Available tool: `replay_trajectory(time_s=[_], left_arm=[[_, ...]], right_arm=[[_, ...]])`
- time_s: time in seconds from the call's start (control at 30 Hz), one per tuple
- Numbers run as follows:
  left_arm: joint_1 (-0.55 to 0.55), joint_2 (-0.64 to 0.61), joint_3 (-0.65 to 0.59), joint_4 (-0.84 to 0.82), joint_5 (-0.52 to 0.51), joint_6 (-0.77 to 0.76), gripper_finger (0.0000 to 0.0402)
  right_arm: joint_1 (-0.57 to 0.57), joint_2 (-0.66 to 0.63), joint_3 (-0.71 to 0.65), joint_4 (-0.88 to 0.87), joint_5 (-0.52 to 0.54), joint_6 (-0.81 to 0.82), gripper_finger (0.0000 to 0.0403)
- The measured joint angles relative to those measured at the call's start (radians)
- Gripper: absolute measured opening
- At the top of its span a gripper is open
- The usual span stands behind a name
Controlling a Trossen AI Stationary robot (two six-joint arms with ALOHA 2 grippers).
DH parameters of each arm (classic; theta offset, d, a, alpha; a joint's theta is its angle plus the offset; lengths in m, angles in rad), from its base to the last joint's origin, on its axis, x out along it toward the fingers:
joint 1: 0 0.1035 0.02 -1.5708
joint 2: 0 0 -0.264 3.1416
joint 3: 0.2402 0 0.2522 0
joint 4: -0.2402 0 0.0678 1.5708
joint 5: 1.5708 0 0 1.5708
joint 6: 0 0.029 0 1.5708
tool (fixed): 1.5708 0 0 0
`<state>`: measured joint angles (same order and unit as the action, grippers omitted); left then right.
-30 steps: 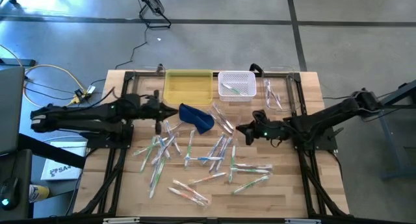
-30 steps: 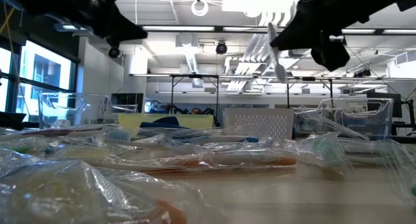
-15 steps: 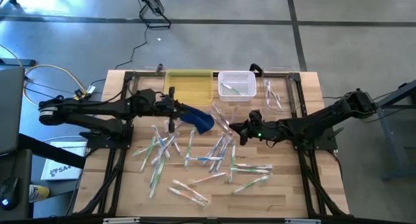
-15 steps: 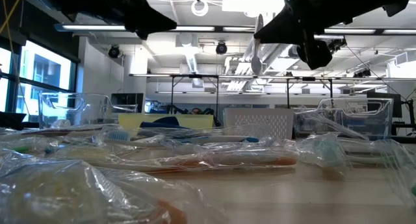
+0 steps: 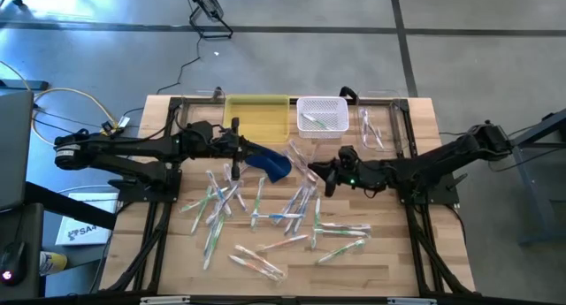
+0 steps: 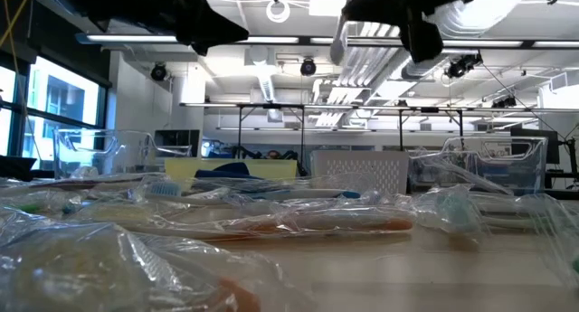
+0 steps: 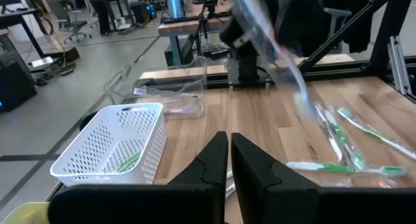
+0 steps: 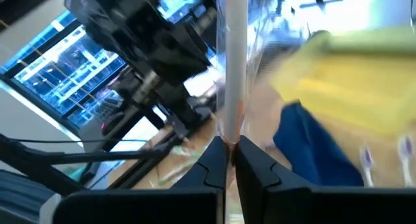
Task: Pick & Place Toothbrushes
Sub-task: Put the orange toothbrush into left transparent bin
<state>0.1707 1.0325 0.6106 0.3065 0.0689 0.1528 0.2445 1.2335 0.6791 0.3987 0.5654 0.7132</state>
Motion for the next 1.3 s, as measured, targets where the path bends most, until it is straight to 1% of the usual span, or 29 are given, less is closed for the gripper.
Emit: replay_trajectory(time_s=[0.17, 0.4, 0.53, 0.73, 0.83, 1.0, 1.07, 1.17, 1.3], left_arm=[[0.0, 0.0, -0.001, 0.019, 0.0, -0.001, 0.0017], [0.0, 0.0, -0.001, 0.058, 0.004, -0.002, 0.0017], [0.0, 0.0, -0.001, 0.058, 0.004, -0.001, 0.0017], [-0.001, 0.0, -0.001, 0.058, 0.018, 0.038, 0.0019], [-0.001, 0.0, -0.001, 0.06, 0.023, 0.034, 0.004], [-0.001, 0.0, -0.001, 0.079, 0.022, 0.027, 0.0108], [-0.001, 0.0, -0.001, 0.105, 0.022, 0.027, 0.0129], [-0.001, 0.0, -0.001, 0.126, 0.022, 0.023, 0.0144], [-0.001, 0.0, -0.001, 0.122, 0.023, -0.017, 0.0147]], right_arm=[[-0.023, 0.0, 0.049, -0.043, 0.011, -0.037, 0.0005], [-0.038, 0.026, 0.051, -0.049, -0.004, -0.034, 0.0005], [-0.037, 0.059, 0.051, -0.039, -0.019, -0.026, 0.0005], [-0.038, 0.116, 0.051, 0.033, -0.022, -0.026, 0.0005], [-0.038, 0.137, 0.051, 0.049, -0.026, -0.025, 0.0005], [-0.038, 0.164, 0.051, 0.077, -0.035, -0.027, 0.0005], [-0.038, 0.167, 0.051, 0.087, -0.041, -0.035, 0.0005], [-0.038, 0.166, 0.051, 0.094, -0.036, -0.047, 0.0005], [-0.038, 0.166, 0.051, 0.134, -0.033, -0.097, 0.0005]])
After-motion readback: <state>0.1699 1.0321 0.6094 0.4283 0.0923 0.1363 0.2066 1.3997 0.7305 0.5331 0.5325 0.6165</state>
